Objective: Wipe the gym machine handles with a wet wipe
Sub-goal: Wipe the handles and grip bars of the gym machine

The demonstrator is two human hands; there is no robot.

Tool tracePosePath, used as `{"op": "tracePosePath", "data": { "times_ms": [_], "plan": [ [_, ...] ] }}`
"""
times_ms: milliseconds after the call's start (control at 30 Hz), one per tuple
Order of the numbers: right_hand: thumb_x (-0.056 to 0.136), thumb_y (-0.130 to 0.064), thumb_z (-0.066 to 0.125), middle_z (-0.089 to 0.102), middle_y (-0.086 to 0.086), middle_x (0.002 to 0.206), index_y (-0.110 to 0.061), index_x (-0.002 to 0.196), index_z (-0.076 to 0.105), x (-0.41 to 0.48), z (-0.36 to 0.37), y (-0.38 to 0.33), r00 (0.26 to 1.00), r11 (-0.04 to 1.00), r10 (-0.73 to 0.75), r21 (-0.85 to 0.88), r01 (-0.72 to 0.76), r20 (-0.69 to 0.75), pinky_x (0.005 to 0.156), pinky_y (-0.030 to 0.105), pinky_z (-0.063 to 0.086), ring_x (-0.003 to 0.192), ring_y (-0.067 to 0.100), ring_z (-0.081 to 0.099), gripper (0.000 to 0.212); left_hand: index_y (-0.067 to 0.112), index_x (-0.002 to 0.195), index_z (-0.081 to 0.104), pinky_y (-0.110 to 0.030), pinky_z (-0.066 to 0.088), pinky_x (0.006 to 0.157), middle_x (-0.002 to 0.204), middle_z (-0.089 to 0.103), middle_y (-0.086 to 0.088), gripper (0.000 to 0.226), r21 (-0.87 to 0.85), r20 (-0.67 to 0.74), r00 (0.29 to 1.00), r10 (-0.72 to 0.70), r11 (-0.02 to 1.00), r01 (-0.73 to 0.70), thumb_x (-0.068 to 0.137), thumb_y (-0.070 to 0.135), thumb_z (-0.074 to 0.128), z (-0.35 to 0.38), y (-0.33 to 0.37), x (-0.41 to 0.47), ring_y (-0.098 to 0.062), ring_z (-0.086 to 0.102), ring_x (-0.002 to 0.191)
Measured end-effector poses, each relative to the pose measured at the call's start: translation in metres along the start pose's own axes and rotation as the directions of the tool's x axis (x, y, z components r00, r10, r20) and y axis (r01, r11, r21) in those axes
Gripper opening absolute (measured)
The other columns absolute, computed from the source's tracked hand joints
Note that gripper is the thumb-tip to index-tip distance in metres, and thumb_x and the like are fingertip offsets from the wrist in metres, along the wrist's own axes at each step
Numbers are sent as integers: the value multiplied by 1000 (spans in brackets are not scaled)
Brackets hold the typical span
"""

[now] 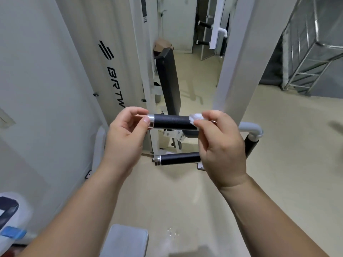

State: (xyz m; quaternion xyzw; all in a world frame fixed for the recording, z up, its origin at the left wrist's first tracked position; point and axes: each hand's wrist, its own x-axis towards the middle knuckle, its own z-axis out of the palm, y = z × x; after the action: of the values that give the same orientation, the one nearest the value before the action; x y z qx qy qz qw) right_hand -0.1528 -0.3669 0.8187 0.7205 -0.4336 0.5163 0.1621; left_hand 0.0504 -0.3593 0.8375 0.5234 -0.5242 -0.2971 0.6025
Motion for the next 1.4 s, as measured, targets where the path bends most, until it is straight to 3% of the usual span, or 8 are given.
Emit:
{"op": "tracePosePath", "data": {
  "times_ms": [167, 367, 533, 733, 900, 1067, 1267, 1400],
  "plan": [
    [92, 11, 56, 74, 12, 119, -2, 112, 76, -20, 2, -12, 1000, 987, 26, -156, -25, 5, 107, 39, 50, 113, 31, 71, 31, 22, 104, 72, -26, 56, 84, 90, 74, 11, 16, -62, 71, 996, 44, 997, -39, 97, 9, 65, -7, -6, 1, -7, 69, 87],
    [100, 2, 41, 77, 12, 111, 0, 111, 76, -3, 28, -46, 1000, 984, -9, -177, 7, -11, 99, 41, 55, 105, 31, 74, 37, 23, 102, 73, -40, 60, 87, 90, 74, 11, 11, -45, 124, 989, 81, 996, -76, 95, 15, 69, -12, -10, 6, -12, 71, 87],
    [102, -1, 50, 77, 14, 106, 0, 111, 77, 7, 30, -34, 990, 981, -130, -140, 137, 59, 82, 42, 56, 90, 36, 72, 28, 31, 100, 71, -46, 60, 88, 92, 74, 11, 12, -28, 147, 985, 88, 996, -84, 92, 23, 68, -16, -13, 11, -14, 71, 88],
    [100, 1, 42, 76, 12, 102, -2, 109, 77, 5, 32, -34, 1000, 982, 16, -190, -20, -20, 81, 43, 55, 90, 37, 70, 36, 28, 98, 71, -52, 59, 87, 93, 74, 8, 10, -44, 191, 978, 79, 996, -72, 89, 27, 68, -11, -13, 16, -19, 71, 89],
    [105, -4, 47, 76, 14, 104, -1, 109, 77, 14, 38, -41, 985, 983, -162, -82, 167, 67, 79, 42, 56, 87, 35, 70, 30, 27, 99, 72, -51, 59, 89, 93, 75, 6, 10, -62, 205, 975, 84, 995, -72, 93, 19, 71, -12, -15, 21, -17, 72, 90],
    [97, 3, 46, 75, 12, 102, -2, 110, 76, 8, 26, -21, 999, 977, 48, -207, -50, -17, 80, 44, 55, 88, 37, 68, 32, 28, 98, 71, -51, 59, 87, 94, 74, 5, 9, -51, 198, 976, 95, 995, -87, 89, 28, 67, -11, -15, 20, -22, 70, 89],
    [100, 0, 57, 76, 14, 98, 0, 107, 77, 9, 40, -40, 995, 989, -103, -104, 102, -7, 74, 44, 55, 81, 36, 68, 22, 30, 99, 70, -45, 60, 86, 90, 73, 9, 10, 0, 215, 969, 118, 993, -121, 94, 22, 69, -13, -15, 23, -15, 70, 86],
    [96, 3, 63, 74, 11, 92, -1, 106, 78, 0, 35, -16, 979, 967, 141, -194, -168, -147, 75, 42, 53, 78, 37, 64, 19, 27, 95, 69, -49, 58, 86, 88, 71, 15, 7, 95, 238, 962, 133, 983, -160, 97, 20, 68, -16, -10, 25, -17, 68, 85]
  ]
}}
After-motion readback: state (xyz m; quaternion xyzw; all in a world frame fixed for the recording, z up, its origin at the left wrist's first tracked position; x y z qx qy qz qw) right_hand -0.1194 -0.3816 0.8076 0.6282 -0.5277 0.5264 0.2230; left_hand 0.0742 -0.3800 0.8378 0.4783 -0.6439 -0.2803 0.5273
